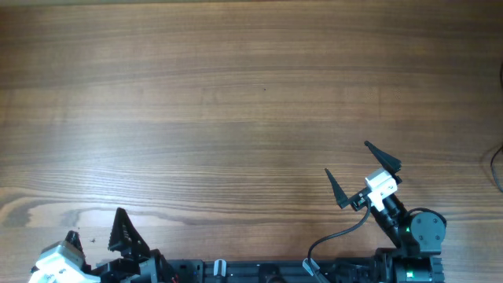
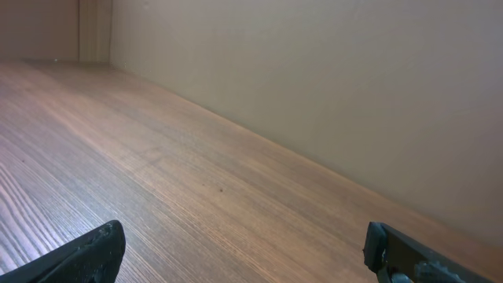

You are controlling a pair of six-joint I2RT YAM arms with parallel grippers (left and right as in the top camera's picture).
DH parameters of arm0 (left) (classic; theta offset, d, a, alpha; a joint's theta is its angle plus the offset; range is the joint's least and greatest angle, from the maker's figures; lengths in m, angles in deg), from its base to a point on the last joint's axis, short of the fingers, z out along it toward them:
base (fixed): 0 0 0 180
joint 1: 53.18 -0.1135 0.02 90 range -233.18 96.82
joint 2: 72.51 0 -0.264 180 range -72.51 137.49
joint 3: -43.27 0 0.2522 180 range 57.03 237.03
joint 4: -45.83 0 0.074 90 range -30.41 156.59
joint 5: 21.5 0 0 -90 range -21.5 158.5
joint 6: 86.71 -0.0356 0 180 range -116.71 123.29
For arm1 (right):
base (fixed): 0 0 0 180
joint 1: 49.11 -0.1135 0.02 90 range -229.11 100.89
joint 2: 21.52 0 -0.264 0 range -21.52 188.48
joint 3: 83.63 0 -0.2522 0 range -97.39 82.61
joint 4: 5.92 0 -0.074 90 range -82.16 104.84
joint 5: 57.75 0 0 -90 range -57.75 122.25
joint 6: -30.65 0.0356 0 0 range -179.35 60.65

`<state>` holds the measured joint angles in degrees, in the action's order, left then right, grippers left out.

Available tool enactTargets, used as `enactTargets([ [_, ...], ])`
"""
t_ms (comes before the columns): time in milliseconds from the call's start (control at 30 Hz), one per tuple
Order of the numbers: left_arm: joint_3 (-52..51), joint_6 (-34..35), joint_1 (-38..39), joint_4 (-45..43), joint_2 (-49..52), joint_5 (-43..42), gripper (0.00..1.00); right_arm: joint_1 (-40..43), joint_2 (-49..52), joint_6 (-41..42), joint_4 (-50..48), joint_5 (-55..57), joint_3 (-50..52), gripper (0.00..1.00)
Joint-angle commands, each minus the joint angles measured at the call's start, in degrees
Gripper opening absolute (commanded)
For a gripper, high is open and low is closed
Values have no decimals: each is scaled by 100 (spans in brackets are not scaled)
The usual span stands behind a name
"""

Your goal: Untangle cables

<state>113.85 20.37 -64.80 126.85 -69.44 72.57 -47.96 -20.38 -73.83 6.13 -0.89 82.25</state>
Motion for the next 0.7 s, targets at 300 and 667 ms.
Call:
enactTargets([
  [300, -35, 28, 28, -20, -50, 72, 98, -33, 68, -52, -20, 35, 7, 100],
  [667, -35, 28, 28, -20, -50, 72, 99, -33, 70, -52, -17, 33, 7, 100],
])
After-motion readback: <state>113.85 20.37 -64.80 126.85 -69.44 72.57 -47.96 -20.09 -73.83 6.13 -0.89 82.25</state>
